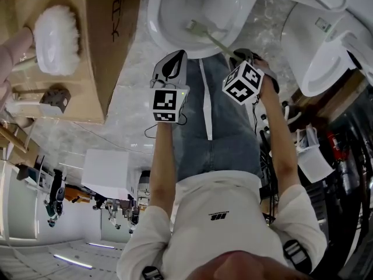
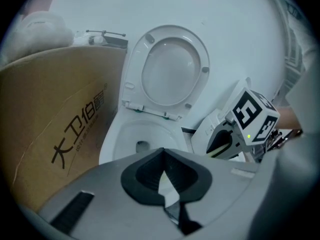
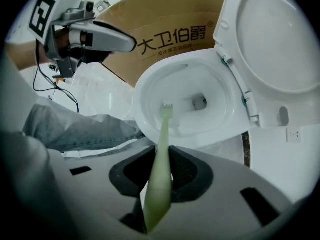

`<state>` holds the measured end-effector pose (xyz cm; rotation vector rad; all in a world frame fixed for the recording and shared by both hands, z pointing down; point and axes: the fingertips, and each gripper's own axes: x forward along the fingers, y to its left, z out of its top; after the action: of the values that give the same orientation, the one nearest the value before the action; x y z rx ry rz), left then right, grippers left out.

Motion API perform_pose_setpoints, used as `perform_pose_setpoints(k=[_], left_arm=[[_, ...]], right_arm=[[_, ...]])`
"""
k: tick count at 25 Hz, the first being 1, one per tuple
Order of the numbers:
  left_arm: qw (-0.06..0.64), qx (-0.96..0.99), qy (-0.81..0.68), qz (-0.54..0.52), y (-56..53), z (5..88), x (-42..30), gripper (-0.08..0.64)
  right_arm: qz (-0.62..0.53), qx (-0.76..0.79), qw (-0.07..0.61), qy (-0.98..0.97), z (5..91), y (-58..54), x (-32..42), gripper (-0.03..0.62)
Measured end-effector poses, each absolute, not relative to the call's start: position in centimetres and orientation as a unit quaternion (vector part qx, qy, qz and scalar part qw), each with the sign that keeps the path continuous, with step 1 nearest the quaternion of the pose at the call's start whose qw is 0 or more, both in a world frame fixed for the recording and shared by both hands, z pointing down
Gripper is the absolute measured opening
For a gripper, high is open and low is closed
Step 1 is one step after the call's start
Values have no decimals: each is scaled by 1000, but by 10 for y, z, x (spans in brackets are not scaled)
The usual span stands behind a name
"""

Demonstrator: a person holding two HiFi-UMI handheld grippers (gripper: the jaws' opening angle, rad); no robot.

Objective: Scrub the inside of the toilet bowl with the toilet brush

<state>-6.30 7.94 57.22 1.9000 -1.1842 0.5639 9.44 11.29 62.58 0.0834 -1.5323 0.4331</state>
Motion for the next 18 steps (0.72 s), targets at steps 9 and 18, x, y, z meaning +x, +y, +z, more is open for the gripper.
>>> perform_pose_setpoints(k=[9,18], left_arm=[[406,757,-459,227,77,574,-59,8],[407,761,-448,235,70,578,-58,8]], right_arm=[[308,122,664,-670,631,114,79,78],[395,191,634,-637,654,115,65,78]])
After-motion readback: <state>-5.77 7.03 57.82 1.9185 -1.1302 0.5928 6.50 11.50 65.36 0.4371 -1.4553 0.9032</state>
